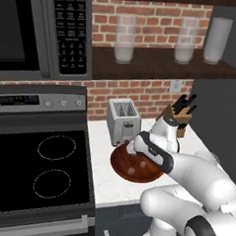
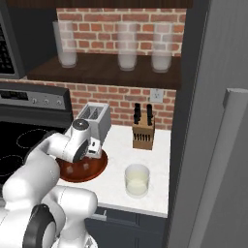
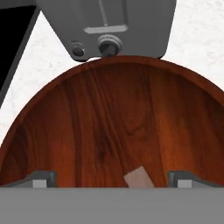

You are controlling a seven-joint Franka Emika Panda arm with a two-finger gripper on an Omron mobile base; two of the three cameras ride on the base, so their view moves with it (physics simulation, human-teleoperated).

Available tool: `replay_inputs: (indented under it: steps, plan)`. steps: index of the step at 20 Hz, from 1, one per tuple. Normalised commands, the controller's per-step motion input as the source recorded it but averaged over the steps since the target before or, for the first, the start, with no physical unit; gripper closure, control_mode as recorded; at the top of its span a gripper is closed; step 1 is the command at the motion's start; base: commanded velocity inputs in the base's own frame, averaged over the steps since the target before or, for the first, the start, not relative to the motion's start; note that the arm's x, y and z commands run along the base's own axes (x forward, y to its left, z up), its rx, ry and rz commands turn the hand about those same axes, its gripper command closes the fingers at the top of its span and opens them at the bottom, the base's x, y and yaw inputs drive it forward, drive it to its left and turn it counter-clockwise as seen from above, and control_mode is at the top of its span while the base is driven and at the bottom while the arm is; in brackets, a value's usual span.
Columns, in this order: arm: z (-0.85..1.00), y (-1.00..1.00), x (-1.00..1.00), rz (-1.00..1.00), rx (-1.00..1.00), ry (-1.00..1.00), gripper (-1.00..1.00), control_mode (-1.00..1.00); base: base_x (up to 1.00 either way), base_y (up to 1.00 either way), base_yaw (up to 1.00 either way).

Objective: Grab a lemon wedge from the fridge and one ice cube from the ice bowl, and put them in the glass of lemonade.

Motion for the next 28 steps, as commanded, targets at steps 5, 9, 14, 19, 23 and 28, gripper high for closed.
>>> replay_inputs:
  steps: [5,9,14,19,23,28]
  plan:
    - [-0.37,0.00,0.00,0.00,0.00,0.08,-1.00,-1.00,0.00,0.00,0.00]
    - [-0.41,-0.08,0.00,0.00,0.00,0.09,-1.00,-1.00,0.00,0.00,0.00]
    - [-0.30,-0.12,-0.03,0.00,0.00,0.04,-1.00,-1.00,0.00,0.00,0.00]
    - [-0.25,-0.02,-0.05,0.00,0.00,0.02,-1.00,-1.00,0.00,0.00,0.00]
    - [-0.08,-0.09,-0.23,0.00,0.00,0.03,-1.00,-1.00,0.00,0.00,0.00]
    - [-0.01,-0.02,-0.24,0.00,0.00,-0.01,-1.00,-1.00,0.00,0.00,0.00]
